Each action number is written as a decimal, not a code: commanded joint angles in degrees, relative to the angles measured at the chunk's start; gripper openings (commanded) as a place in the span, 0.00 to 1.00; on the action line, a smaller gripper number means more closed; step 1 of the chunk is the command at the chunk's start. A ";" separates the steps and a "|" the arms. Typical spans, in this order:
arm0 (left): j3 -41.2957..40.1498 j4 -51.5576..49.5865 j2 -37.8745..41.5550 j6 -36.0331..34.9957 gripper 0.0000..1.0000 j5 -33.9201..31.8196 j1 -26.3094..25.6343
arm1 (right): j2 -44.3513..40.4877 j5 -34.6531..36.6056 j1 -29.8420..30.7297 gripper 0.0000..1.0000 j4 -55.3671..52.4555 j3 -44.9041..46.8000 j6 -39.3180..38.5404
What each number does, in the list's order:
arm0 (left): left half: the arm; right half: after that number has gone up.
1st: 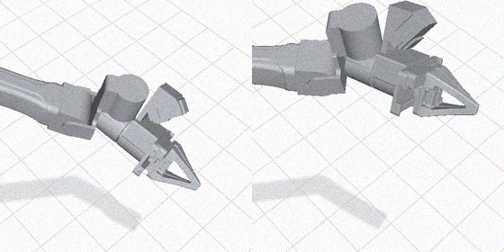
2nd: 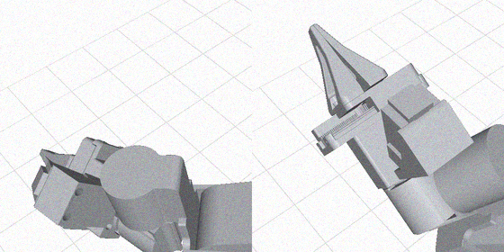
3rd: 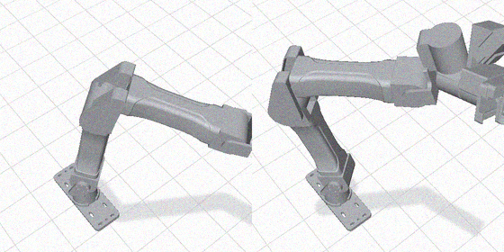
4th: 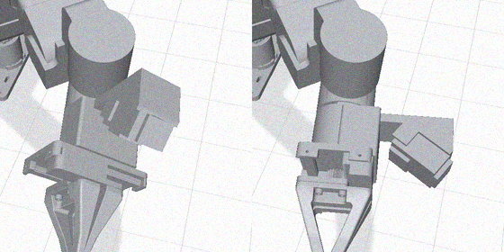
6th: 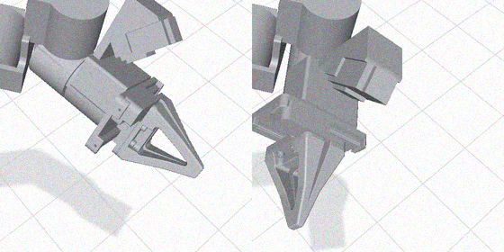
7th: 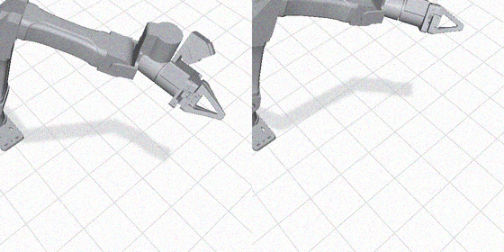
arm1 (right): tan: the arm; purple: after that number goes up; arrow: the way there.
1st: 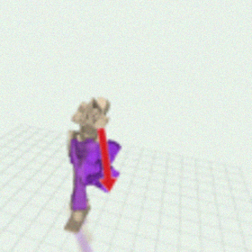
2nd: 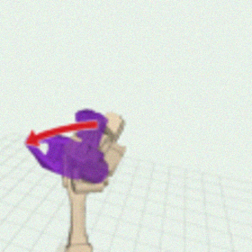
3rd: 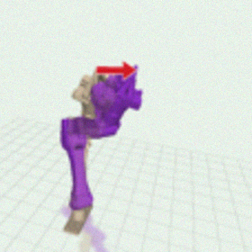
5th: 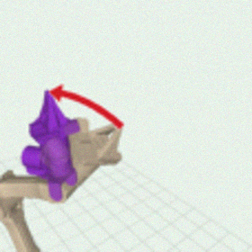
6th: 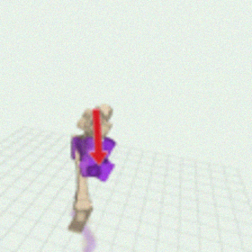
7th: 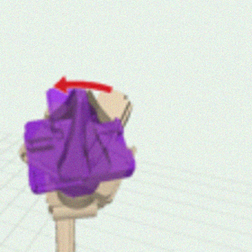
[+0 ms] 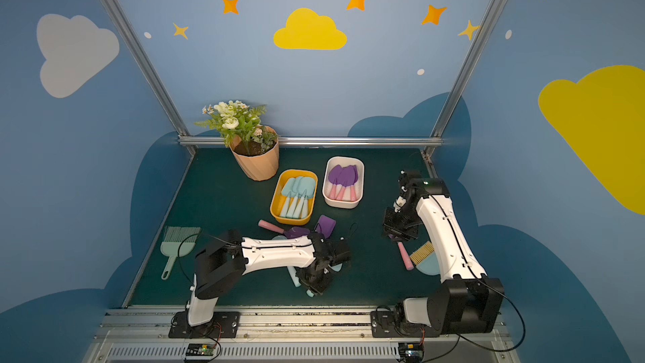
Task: Sort the small shovels by color and place them into the storage box
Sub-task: Pick up the shovel from the center of the board, then place the shovel in the storage box.
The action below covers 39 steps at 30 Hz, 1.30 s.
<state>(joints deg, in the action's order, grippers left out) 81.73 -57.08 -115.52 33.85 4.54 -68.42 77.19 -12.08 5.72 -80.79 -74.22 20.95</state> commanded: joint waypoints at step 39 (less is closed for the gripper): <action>12.75 -16.78 12.35 -3.27 0.03 -8.57 11.08 | -1.65 -0.38 -0.37 0.35 -0.33 0.00 -1.03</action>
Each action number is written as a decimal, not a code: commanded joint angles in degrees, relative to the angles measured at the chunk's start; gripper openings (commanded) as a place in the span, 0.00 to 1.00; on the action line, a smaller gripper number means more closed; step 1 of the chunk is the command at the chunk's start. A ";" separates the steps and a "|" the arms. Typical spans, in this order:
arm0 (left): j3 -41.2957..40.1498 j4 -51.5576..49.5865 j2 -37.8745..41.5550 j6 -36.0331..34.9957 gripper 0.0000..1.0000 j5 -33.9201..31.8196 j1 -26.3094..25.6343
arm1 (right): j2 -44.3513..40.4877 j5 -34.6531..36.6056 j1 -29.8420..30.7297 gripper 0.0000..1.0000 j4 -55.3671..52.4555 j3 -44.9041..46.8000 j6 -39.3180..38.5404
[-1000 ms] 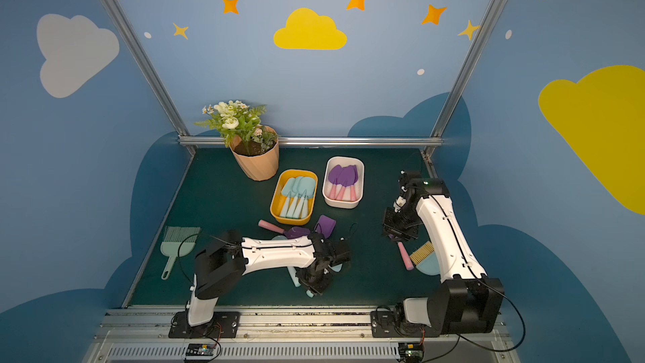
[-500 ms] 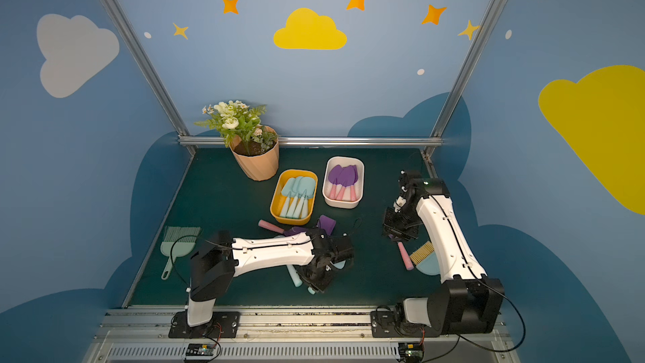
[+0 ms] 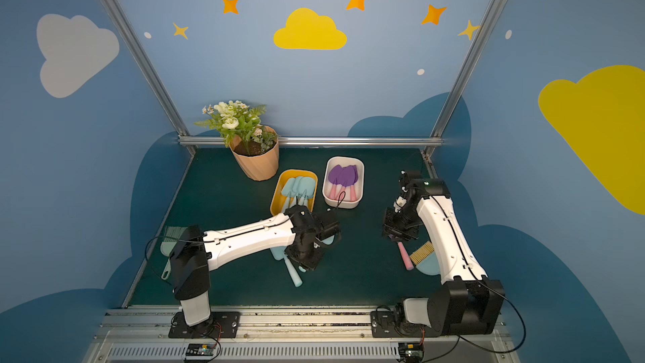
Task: Sort the small shovels by color and place them into the storage box
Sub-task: Place the shovel in the storage box.
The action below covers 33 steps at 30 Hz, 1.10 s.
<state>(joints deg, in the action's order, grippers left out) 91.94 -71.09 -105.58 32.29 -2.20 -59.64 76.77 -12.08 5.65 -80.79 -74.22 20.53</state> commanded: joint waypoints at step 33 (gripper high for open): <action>38.51 -15.49 -23.25 -11.09 0.03 1.77 28.43 | 0.34 -2.76 -0.35 0.36 1.43 2.01 -2.52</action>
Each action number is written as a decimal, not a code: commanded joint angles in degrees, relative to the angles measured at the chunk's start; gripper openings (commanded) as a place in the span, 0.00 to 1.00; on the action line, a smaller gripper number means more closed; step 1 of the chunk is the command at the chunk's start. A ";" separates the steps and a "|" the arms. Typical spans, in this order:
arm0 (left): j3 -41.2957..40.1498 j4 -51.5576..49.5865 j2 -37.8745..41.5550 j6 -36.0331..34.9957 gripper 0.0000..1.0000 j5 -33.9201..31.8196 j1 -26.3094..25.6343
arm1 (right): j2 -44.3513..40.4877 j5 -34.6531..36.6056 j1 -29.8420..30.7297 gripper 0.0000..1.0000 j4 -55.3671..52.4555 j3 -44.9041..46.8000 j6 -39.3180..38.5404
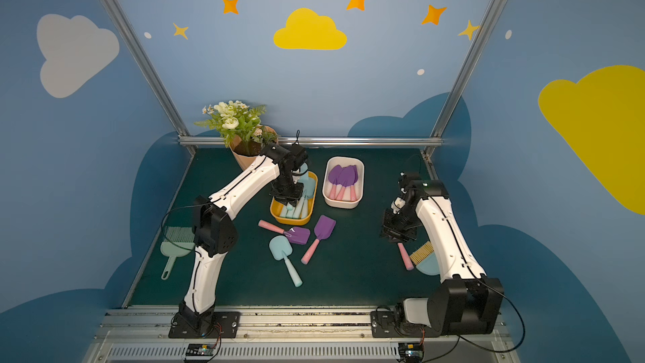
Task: Sort the small shovels by color and place them into the storage box
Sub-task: Place the shovel in the storage box.
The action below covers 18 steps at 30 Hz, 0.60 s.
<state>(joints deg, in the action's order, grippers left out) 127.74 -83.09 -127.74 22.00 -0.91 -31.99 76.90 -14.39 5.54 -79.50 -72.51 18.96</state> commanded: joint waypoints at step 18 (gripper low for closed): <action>8.58 -6.06 -9.63 -2.51 0.03 2.37 2.25 | 0.54 -0.11 -0.26 0.35 0.51 1.06 -1.52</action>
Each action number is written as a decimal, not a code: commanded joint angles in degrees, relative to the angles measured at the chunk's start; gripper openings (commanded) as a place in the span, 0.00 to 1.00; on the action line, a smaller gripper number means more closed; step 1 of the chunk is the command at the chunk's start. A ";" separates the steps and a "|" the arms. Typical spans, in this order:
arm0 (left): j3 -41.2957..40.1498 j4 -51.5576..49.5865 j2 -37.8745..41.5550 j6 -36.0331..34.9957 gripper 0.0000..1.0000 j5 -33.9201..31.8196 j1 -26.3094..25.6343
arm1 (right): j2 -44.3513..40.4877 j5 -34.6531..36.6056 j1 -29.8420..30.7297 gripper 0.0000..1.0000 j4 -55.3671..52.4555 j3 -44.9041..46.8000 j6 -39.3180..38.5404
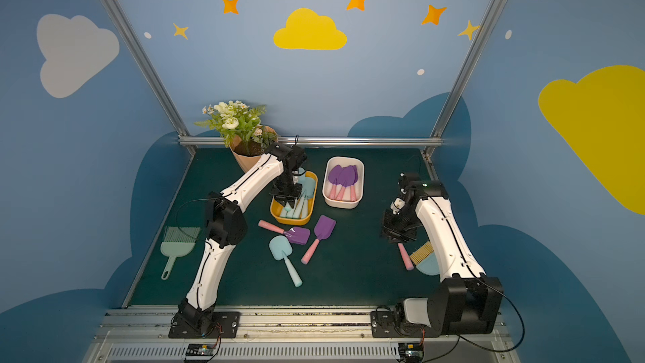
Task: Sort the small shovels by color and place them into the storage box
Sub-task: Place the shovel in the storage box.
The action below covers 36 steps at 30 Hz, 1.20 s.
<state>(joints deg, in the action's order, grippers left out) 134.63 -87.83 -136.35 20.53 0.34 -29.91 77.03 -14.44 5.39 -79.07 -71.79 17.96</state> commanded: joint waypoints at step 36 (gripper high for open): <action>7.67 -1.56 -10.28 -1.74 0.03 4.85 -1.07 | 0.67 -0.15 -0.13 0.36 0.16 0.95 -0.64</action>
<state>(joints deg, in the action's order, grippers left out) 140.90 -88.27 -145.73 19.44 4.45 -30.81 77.28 -14.44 5.39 -78.81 -71.64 17.91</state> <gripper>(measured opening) 0.103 0.355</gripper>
